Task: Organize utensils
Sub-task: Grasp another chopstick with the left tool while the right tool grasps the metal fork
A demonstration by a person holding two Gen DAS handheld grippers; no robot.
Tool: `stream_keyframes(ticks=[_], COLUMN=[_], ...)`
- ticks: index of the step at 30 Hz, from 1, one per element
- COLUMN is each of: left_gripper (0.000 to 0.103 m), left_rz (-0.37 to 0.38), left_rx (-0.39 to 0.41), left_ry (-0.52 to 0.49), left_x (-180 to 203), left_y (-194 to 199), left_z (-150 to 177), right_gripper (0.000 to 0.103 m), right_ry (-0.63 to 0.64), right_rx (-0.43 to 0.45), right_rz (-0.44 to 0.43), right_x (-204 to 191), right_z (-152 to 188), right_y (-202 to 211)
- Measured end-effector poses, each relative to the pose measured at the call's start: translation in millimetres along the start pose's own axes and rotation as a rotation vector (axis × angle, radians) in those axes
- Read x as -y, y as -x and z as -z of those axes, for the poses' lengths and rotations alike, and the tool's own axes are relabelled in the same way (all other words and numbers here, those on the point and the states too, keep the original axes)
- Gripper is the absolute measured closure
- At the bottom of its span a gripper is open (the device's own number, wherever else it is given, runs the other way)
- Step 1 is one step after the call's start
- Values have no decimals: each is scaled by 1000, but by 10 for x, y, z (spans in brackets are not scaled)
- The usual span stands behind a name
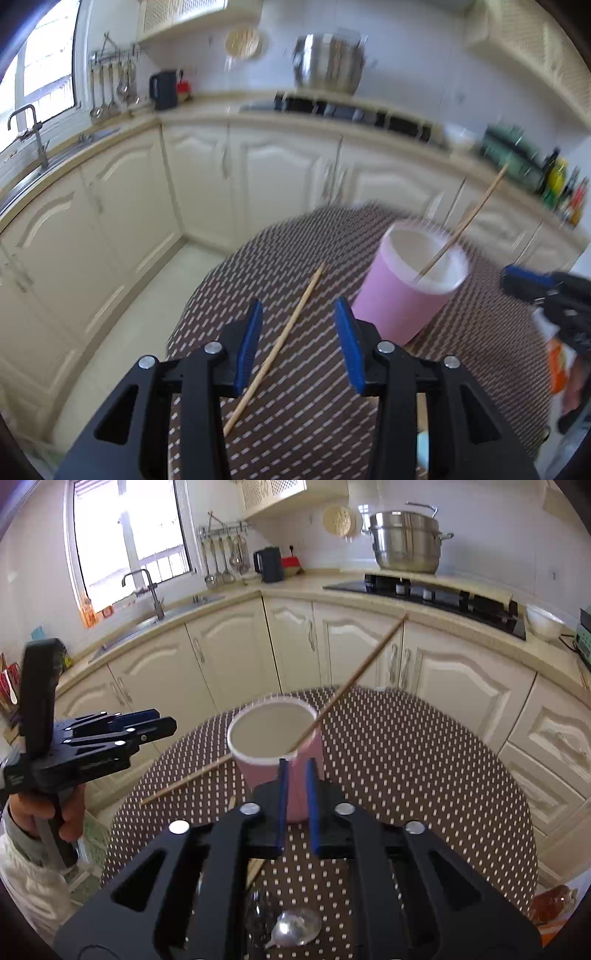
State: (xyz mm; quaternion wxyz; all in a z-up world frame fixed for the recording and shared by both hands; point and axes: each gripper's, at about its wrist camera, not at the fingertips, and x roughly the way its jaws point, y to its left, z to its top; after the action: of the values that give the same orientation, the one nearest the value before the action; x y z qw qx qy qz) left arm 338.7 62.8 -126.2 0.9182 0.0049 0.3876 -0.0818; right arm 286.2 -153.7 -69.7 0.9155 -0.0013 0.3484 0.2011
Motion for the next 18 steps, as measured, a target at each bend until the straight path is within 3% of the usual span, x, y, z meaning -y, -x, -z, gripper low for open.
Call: stream_keyframes(ticks=[2, 3, 8, 10, 11, 12, 18], left_gripper=[63, 63, 63, 76, 91, 97, 97], left_rz=[-8, -30, -79, -88, -92, -95, -111], left_rx=[-108, -141, -248, -225, -227, -238, -275], left_ry=[-18, -26, -30, -39, -41, -45, -3], left_x=[-89, -123, -230, -233, -231, -214, -87], left_y=[-229, -339, -727, -679, -651, -626, -359], left_z=[126, 181, 401, 456, 482, 518, 757], right_gripper=[60, 58, 58, 58, 58, 58, 58], right_ry=[0, 0, -2, -10, -13, -14, 21], right_rx=[-33, -49, -135, -166, -176, -185, -251], right_rz=[2, 5, 15, 17, 14, 13, 2], right_x=[-21, -33, -53, -37, -37, -36, -135], right_z=[103, 162, 404, 516, 559, 607, 839], right_y=[-46, -68, -160, -153, -144, -134, -62])
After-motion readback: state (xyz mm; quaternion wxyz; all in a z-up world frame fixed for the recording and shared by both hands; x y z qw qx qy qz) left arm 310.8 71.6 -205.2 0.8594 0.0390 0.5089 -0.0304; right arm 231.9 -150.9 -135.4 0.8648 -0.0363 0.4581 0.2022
